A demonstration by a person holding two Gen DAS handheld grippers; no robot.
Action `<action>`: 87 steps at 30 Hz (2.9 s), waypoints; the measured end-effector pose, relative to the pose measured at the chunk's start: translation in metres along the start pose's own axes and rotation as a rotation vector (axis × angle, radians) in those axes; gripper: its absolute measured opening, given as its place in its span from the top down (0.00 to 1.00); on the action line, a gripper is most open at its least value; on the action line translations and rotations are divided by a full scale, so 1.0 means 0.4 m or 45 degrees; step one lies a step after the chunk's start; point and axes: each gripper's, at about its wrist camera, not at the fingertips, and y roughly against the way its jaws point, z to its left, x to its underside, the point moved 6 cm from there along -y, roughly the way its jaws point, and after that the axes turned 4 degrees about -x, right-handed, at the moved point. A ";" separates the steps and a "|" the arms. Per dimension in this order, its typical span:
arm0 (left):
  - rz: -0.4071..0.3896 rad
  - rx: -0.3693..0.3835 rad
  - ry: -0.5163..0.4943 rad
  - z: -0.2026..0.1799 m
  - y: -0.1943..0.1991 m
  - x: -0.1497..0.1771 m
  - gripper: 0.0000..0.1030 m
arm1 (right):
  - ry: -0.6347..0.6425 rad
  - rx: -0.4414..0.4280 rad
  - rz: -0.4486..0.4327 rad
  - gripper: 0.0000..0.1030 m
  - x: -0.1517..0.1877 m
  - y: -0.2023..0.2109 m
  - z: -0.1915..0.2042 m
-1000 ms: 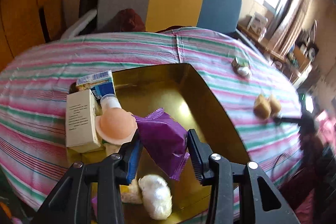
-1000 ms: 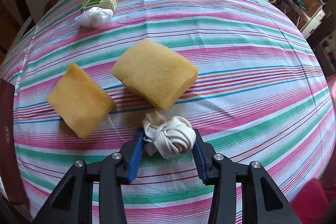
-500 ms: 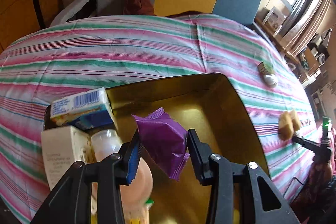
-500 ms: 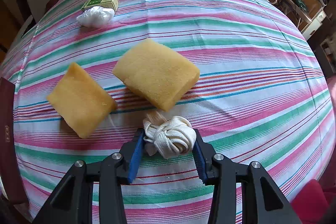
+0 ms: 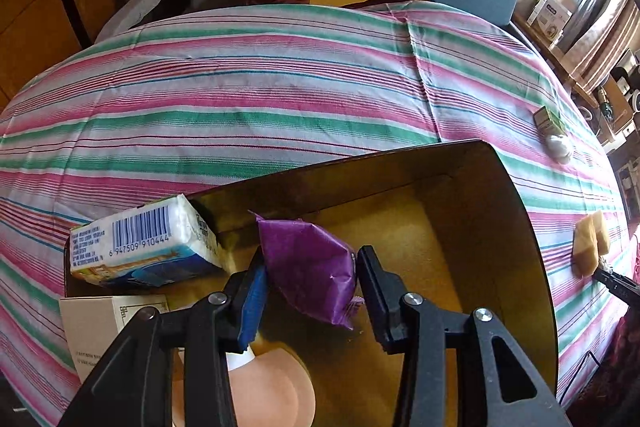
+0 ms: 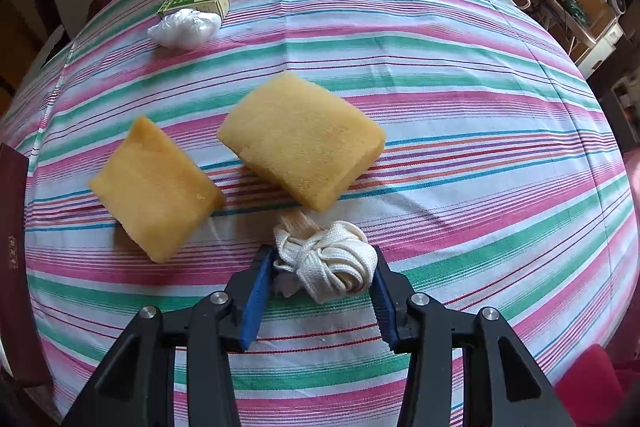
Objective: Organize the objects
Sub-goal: 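Carry purple packet to tray with left tool while right tool grasps cord bundle, then carry the white cord bundle with the right tool and release it in the tray, then move both tools back toward the yellow sponges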
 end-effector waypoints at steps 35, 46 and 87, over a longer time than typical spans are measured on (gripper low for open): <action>-0.398 -0.054 0.049 0.035 0.398 0.352 0.51 | -0.112 -0.013 -0.208 0.58 -0.028 0.060 -0.040; -0.406 -0.026 0.159 0.118 0.400 0.397 0.51 | 0.236 -0.262 -0.434 0.58 -0.029 0.259 0.274; -0.361 -0.016 0.277 0.222 0.372 0.460 0.51 | 0.668 -0.633 -0.242 0.19 0.094 0.178 0.907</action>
